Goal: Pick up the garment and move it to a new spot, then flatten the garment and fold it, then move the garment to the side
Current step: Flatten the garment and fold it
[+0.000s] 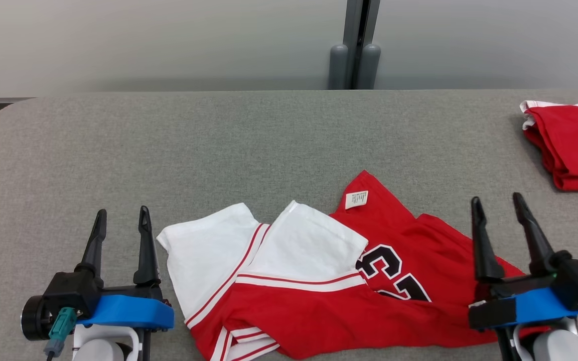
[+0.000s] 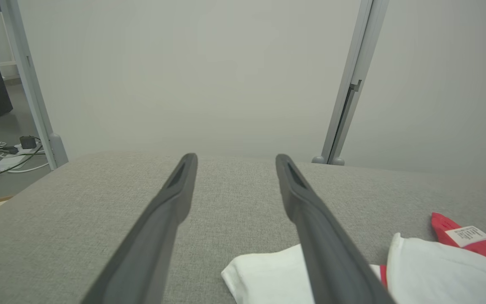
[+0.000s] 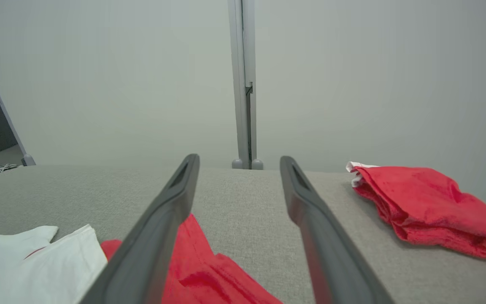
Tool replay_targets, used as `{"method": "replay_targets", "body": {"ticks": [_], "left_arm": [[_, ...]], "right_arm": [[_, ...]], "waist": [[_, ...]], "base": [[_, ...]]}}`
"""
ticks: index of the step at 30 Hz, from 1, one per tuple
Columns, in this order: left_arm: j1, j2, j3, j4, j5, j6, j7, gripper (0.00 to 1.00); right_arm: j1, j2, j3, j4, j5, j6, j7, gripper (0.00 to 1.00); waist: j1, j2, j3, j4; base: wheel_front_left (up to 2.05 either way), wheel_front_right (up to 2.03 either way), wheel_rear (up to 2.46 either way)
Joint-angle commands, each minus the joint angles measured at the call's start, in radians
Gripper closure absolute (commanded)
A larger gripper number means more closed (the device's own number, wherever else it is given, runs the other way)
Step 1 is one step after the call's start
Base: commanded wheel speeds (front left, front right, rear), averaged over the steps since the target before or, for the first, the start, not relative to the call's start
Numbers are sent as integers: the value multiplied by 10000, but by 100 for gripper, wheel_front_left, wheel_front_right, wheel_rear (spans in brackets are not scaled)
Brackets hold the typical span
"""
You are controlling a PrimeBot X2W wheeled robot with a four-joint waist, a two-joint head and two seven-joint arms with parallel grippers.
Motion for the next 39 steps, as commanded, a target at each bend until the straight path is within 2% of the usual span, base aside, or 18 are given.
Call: {"method": "replay_targets", "body": {"ticks": [1,8,17,27,31,39], "left_arm": [[-47,-7,-6,32,73,-25,-47,0],[-24,-7,1,98,91,-36,-47,0],[-193,14,-595,1691,-4,-202,-47,0],[6,390,-1447,3163,-236,-341,374,0],[228,598,-1838,3234,-338,-371,594,0],[742,667,-2346,2771,-870,-352,1682,0]], "right_arm": [[-169,25,191,152,-29,1,-92,0],[-391,39,495,506,54,1,-138,0],[-522,47,511,796,33,1,-162,0],[-528,47,456,931,112,1,-172,0],[-419,47,386,905,82,1,-174,0],[-258,48,291,898,79,1,-175,0]], "waist": [[0,0,-26,35],[0,0,-78,81],[0,0,25,-4],[0,0,70,-86],[0,0,71,-89],[0,0,62,-44]], "base": [[0,0,0],[0,0,0],[0,0,0],[0,0,0],[0,0,0],[0,0,0]]}}
